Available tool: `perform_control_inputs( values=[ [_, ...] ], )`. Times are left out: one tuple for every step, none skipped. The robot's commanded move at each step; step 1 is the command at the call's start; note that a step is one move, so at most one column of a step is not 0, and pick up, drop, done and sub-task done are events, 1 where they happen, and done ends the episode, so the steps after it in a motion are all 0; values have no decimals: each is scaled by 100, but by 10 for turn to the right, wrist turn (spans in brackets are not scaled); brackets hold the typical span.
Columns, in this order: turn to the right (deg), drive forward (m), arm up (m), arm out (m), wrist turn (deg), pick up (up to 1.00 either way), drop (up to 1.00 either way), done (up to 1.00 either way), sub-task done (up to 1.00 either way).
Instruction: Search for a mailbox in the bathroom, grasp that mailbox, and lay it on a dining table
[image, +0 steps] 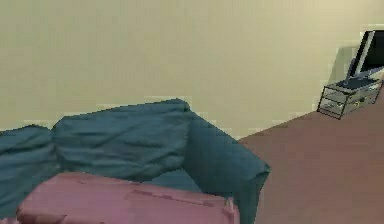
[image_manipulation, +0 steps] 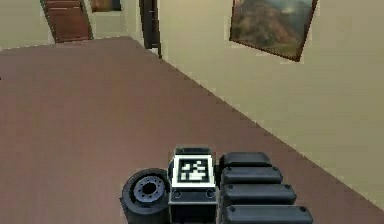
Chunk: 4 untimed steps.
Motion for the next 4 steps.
perform_control_inputs(
  values=[
    [450, 0, 0, 0, 0, 0, 0, 0, 0],
    [270, 0, 0, 0, 0, 0, 0, 0, 0],
    [0, 30, 0, 0, 0, 0, 0, 0, 0],
    [450, 0, 0, 0, 0, 0, 0, 0, 0]
  ],
)
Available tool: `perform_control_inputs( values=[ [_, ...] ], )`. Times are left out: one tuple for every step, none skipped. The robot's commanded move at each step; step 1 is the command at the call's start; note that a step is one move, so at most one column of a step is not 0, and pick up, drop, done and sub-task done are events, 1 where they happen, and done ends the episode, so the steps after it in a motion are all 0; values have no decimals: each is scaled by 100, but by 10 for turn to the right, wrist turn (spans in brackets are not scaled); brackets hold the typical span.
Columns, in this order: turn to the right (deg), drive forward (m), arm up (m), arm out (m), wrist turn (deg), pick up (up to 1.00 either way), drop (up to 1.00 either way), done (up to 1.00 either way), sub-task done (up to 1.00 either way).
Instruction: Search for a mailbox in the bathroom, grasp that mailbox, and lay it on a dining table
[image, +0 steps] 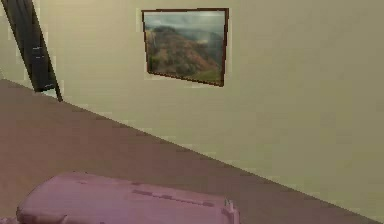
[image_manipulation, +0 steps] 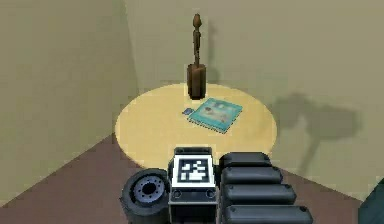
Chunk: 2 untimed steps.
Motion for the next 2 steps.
perform_control_inputs(
  values=[
    [240, 0, 0, 0, 0, 0, 0, 0, 0],
    [0, 40, 0, 0, 0, 0, 0, 0, 0]
  ],
)
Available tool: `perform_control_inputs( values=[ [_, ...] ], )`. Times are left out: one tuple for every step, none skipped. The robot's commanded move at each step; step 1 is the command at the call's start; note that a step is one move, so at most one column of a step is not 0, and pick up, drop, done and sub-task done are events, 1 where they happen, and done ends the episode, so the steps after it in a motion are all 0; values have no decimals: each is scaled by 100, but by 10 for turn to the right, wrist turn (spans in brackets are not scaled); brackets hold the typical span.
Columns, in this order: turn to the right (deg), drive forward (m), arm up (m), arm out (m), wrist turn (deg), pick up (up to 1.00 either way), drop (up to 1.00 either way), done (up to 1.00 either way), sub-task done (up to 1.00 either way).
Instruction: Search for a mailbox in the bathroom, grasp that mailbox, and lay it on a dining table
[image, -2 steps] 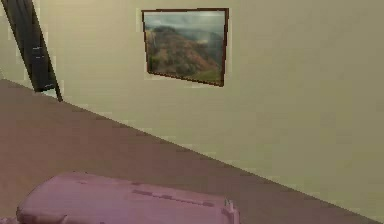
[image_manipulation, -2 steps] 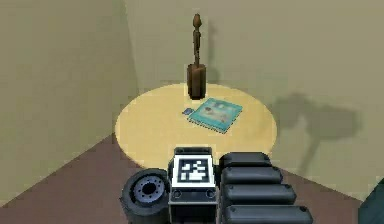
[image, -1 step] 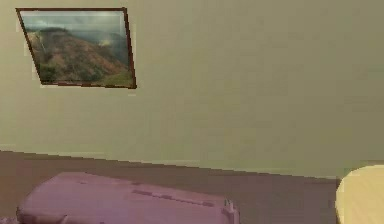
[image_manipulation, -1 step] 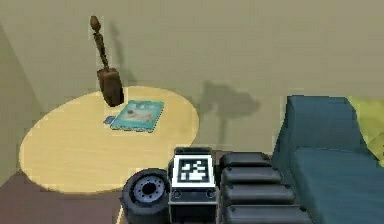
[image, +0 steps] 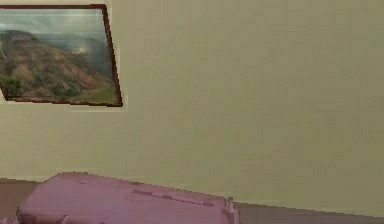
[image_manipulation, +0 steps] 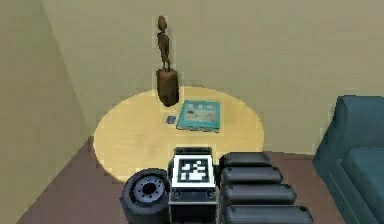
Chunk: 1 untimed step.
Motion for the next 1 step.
perform_control_inputs(
  values=[
    [30, 0, 0, 0, 0, 0, 0, 0, 0]
  ],
)
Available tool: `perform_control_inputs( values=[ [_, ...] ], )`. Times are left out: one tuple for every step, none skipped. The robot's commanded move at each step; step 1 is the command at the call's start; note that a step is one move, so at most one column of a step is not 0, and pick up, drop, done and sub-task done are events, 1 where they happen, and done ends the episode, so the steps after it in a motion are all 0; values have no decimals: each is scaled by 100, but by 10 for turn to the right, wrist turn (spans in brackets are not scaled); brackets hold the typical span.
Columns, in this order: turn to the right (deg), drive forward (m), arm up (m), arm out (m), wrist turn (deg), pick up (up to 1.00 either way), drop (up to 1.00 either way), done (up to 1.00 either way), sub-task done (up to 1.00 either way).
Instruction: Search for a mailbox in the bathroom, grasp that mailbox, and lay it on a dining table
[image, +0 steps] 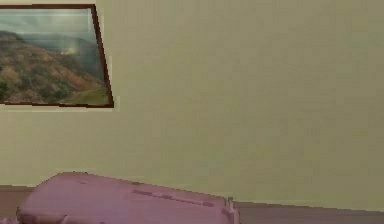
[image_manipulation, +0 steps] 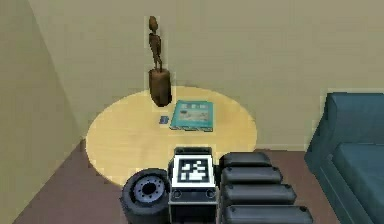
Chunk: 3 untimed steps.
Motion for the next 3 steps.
perform_control_inputs(
  values=[
    [0, 0, 0, 48, 0, 0, 0, 0, 0],
    [0, 0, 0, 0, 450, 0, 0, 0, 0],
    [0, 0, 0, 0, 450, 0, 0, 0, 0]
  ],
)
